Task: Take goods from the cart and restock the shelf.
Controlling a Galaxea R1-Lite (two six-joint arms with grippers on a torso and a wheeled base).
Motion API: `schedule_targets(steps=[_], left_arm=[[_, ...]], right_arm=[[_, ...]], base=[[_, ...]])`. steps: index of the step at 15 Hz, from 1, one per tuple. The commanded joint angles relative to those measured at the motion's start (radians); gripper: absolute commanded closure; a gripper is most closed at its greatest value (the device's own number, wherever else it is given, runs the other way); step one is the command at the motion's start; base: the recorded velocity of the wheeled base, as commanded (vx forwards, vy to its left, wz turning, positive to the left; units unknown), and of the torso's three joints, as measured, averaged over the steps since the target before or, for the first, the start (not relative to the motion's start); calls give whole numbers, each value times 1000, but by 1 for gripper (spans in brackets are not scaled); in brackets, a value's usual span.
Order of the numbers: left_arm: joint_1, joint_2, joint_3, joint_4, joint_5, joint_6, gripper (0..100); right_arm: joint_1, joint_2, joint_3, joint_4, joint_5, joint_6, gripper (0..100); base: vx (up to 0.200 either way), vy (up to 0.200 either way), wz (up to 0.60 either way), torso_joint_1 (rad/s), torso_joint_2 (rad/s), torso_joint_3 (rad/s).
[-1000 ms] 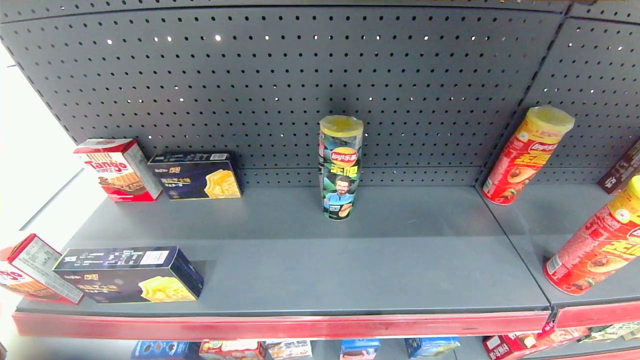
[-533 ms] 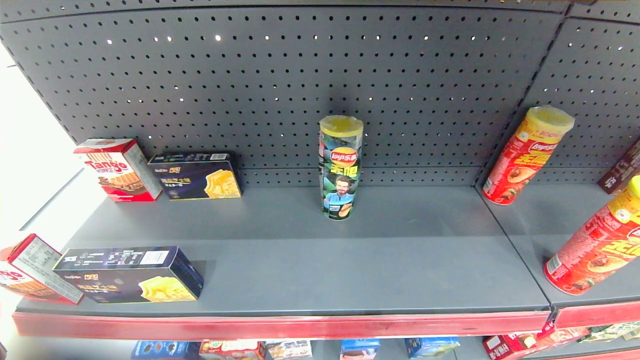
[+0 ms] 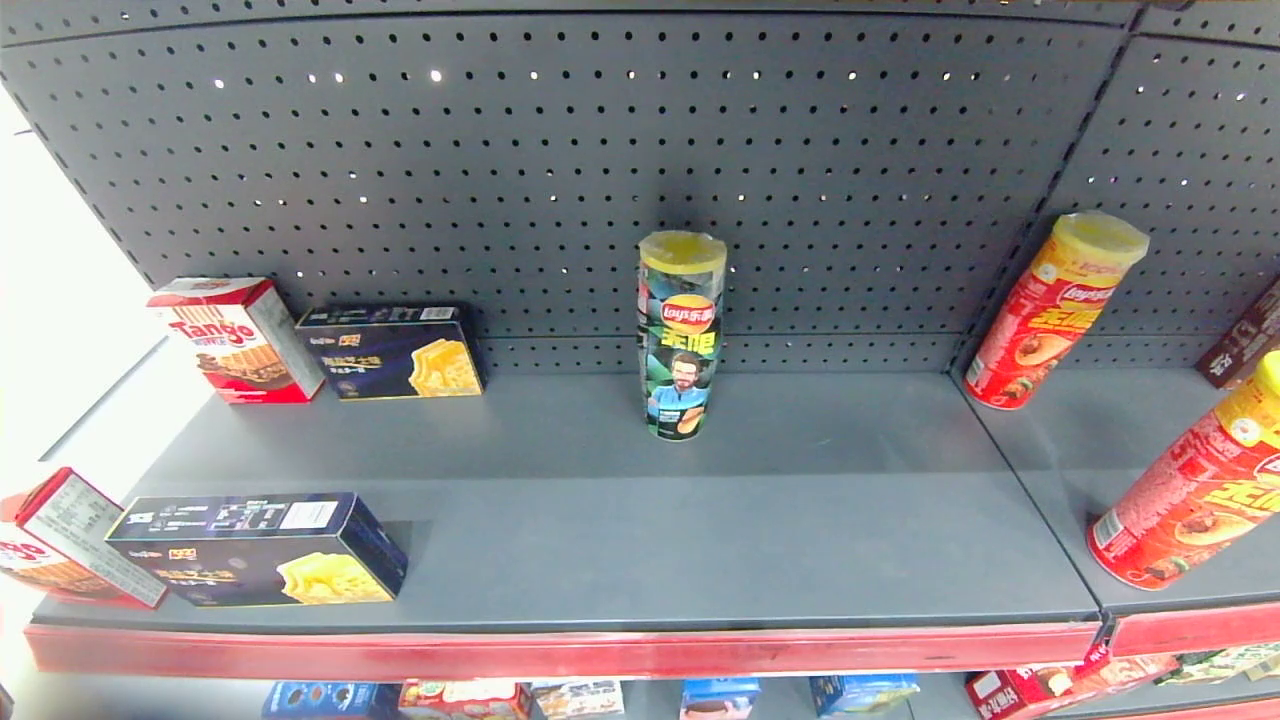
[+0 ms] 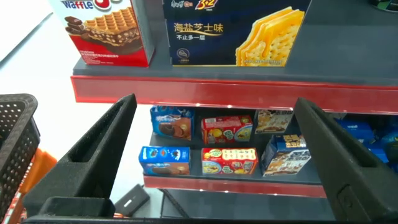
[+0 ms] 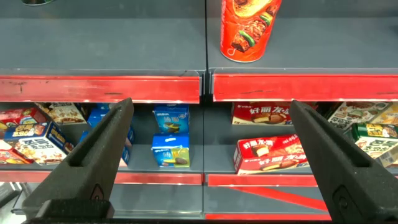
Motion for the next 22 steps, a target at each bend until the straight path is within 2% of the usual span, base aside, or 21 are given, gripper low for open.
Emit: schedule_targets(steps=[1,2,12,22], left_arm=[[0,0,0,-1,0,-1,0],[0,0,0,-1,0,-1,0],[0,0,0,-1,0,-1,0],[0,0,0,-1,-5,1,0]], right_arm=[[0,0,0,0,0,0,0],[0,0,0,0,0,0,0],[0,0,0,-1,0,0,0],[0,0,0,0,-1,0,0]], base=[[0,0,0,0,0,0],[0,0,0,0,0,0],[0,0,600,3,3,2],[0,0,0,0,0,0]])
